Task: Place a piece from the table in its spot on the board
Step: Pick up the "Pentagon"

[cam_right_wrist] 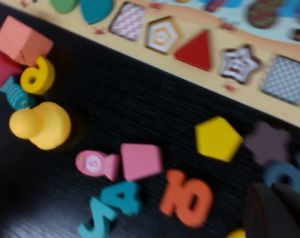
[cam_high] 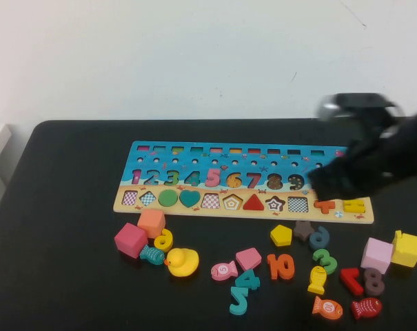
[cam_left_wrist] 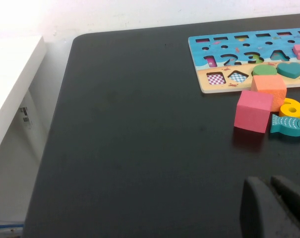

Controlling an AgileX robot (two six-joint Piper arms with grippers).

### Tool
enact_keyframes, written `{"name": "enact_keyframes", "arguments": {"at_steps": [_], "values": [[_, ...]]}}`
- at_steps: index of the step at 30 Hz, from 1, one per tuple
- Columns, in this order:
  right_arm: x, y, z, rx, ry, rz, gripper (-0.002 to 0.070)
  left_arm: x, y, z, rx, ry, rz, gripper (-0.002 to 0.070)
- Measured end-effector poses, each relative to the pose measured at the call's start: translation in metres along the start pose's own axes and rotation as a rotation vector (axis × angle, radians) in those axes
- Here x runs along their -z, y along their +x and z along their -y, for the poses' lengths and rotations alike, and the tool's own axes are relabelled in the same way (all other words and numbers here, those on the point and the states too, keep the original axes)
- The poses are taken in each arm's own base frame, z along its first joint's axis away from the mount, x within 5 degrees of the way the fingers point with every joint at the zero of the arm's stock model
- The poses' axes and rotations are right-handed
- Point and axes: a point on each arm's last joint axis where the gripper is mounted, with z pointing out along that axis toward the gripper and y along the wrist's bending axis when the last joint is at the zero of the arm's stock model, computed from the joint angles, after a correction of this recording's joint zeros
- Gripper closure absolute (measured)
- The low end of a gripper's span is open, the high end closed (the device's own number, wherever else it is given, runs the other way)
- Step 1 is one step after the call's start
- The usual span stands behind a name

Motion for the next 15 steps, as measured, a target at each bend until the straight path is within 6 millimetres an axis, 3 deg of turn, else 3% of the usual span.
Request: {"name": "enact_keyframes", "arguments": {"at_steps": [3, 6, 12, 15], "values": [[-0.024, -0.011, -0.009, 0.022, -0.014, -0.051, 0.0652, 0.0, 0.0, 0.0, 0.0, 0.0, 0.0, 0.0676], [-0.046, -0.02, -0.015, 0.037, -0.025, -0.097, 0.0595, 0.0, 0.0, 0.0, 0.0, 0.0, 0.0, 0.0676], [-0.087, -0.023, -0.024, 0.056, -0.024, -0.209, 0.0335, 0.0, 0.0, 0.0, 0.0, 0.0, 0.0, 0.0676], [-0.102, -0.024, -0.022, 0.034, 0.009, -0.249, 0.0284, 0.0, 0.0, 0.0, 0.0, 0.0, 0.0, 0.0676]]}}
